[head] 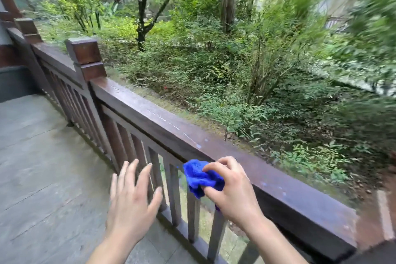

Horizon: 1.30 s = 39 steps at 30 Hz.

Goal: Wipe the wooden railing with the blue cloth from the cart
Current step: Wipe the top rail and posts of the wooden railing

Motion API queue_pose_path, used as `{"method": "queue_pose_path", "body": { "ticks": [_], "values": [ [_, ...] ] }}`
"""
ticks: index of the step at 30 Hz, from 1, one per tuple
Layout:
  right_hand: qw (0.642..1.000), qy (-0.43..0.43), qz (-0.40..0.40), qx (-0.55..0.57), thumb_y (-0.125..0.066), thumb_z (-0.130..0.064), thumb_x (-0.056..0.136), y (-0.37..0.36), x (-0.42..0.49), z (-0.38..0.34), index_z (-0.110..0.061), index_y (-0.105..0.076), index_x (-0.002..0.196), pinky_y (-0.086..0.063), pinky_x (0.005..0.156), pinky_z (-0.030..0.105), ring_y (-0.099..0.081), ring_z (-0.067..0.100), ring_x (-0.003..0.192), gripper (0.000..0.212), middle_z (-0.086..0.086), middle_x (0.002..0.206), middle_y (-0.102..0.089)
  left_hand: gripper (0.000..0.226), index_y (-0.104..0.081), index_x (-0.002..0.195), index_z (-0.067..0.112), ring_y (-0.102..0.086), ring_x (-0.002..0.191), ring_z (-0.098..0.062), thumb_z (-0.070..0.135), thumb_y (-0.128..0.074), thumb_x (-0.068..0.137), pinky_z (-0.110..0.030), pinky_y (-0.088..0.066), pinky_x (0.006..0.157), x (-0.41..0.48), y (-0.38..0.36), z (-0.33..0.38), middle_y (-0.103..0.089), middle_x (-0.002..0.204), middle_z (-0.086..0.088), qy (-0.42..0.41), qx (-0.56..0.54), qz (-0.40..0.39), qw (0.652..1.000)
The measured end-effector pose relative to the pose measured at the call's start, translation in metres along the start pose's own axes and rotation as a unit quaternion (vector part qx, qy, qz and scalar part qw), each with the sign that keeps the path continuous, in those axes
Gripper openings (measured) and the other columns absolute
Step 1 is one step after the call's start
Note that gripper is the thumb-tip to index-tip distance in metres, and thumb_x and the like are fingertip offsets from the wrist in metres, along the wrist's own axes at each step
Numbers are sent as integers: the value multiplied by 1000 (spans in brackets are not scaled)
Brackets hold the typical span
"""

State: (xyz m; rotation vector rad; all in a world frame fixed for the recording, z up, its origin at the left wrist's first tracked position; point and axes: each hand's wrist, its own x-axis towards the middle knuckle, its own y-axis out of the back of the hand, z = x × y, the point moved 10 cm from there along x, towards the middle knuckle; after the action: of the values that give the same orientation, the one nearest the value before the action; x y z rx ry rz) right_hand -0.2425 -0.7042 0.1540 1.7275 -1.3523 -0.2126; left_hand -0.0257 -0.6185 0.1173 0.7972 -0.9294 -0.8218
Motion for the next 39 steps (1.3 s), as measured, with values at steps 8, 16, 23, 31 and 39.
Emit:
{"method": "queue_pose_path", "body": {
  "ticks": [8, 16, 23, 31, 39],
  "values": [
    [978, -125, 158, -53, -73, -25, 64, 101, -50, 72, -36, -63, 98, -44, 81, 29, -54, 15, 95, 37, -10, 100, -50, 51, -64, 128, 8, -50, 132, -39, 35, -49, 88, -54, -45, 107, 31, -59, 146, -55, 139, -19, -269, -120, -13, 956],
    [915, -283, 213, -193, -75, -27, 62, 127, -104, 120, -32, -63, 94, -43, 81, 33, -53, 23, 95, 35, -4, 102, -51, 56, -65, 126, 7, -57, 128, -37, 42, -47, 86, -51, -48, 105, 34, -118, 230, -61, 134, -20, -419, -86, -103, 898],
    [887, -291, 144, -328, -53, -65, 79, 106, -79, 147, -41, -62, 113, -43, 97, 38, -53, 23, 117, 43, -2, 132, -56, 59, -66, 126, 9, -55, 130, -37, 51, -53, 87, -51, -42, 110, 34, -149, 226, -61, 134, -21, -444, -55, -99, 889],
    [912, -210, 191, -295, -58, -43, 83, 87, -79, 135, -32, -64, 101, -44, 91, 29, -55, 17, 106, 22, -3, 118, -61, 59, -69, 121, 9, -60, 124, -37, 51, -57, 82, -50, -48, 105, 37, -146, 227, -65, 128, -21, -450, -83, -36, 889],
    [902, -275, 207, -259, -67, -36, 80, 94, -56, 148, -29, -68, 98, -41, 88, 25, -55, 19, 103, 19, -6, 112, -64, 60, -71, 119, 10, -60, 124, -37, 53, -58, 79, -51, -49, 105, 37, -149, 227, -66, 126, -21, -447, -75, -48, 890]
  ]
}}
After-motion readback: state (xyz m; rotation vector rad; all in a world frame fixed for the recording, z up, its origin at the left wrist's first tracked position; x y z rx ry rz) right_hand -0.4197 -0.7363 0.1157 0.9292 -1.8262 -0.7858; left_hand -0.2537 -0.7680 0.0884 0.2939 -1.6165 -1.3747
